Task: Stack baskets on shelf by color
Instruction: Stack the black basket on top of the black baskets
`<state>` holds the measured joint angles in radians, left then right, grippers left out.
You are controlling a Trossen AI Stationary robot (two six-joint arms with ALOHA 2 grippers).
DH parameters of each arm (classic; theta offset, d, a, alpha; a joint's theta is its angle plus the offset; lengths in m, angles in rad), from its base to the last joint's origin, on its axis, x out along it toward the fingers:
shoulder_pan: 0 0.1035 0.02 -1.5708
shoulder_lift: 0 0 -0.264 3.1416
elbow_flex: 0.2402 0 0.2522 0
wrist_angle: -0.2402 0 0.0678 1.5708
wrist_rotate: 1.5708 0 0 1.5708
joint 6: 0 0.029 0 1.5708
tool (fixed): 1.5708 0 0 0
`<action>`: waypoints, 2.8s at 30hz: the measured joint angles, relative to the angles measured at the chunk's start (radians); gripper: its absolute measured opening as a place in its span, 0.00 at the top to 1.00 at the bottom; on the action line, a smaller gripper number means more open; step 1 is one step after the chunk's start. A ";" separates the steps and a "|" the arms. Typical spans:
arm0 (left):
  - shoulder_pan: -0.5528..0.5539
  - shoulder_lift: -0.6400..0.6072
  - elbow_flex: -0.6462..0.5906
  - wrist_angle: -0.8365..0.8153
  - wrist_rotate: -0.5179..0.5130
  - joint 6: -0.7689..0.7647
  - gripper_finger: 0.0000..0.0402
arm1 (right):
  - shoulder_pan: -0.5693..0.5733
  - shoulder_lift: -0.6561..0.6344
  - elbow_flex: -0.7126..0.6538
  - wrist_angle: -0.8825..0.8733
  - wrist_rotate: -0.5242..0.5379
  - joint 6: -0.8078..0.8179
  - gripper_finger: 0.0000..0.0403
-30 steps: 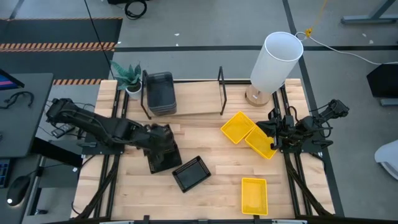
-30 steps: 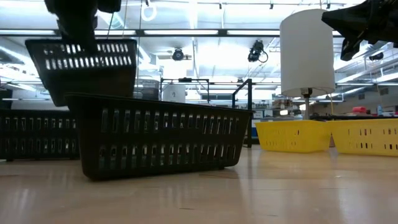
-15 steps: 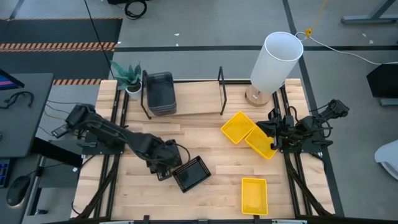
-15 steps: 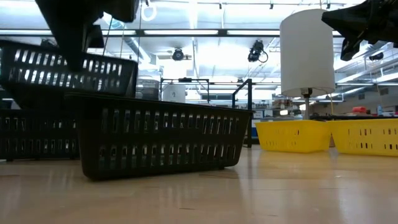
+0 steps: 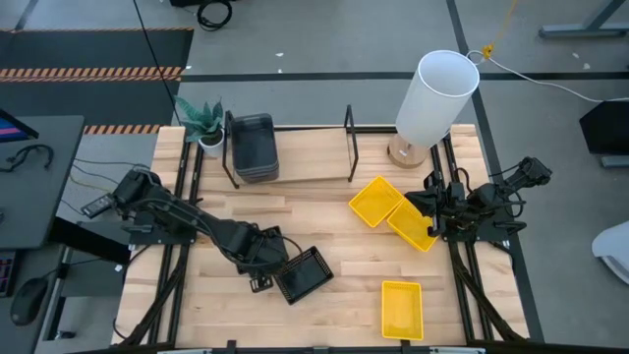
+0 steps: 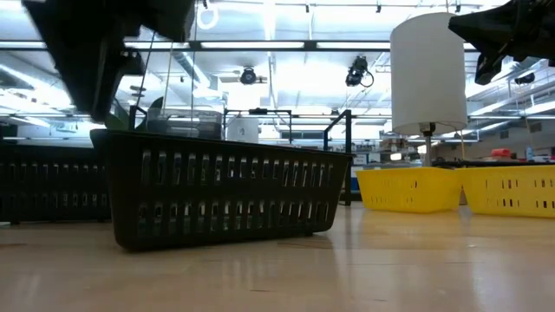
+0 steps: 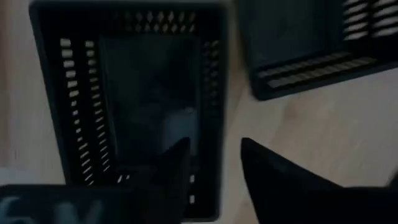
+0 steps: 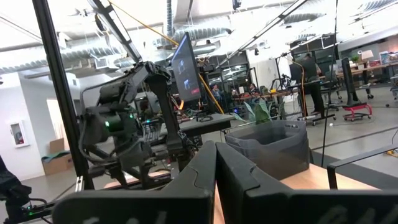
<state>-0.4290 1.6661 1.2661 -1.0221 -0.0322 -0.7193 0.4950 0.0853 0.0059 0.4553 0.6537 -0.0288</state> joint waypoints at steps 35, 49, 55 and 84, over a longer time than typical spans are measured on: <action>0.117 0.291 0.049 0.425 -0.105 0.086 0.51 | 0.000 0.000 0.000 0.000 0.000 0.000 0.96; 0.117 0.296 0.084 0.425 -0.101 0.082 0.98 | 0.000 0.000 0.000 0.000 0.000 0.000 0.96; 0.117 0.295 0.188 0.311 -0.097 0.131 0.98 | 0.000 0.000 0.000 0.000 0.000 0.000 0.96; 0.261 -0.236 -0.302 0.210 -0.004 0.187 0.99 | 0.000 0.000 0.000 0.001 0.000 0.000 0.96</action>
<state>-0.1679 1.4303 0.9644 -0.8117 -0.0360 -0.5328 0.4951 0.0849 0.0059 0.4562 0.6540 -0.0288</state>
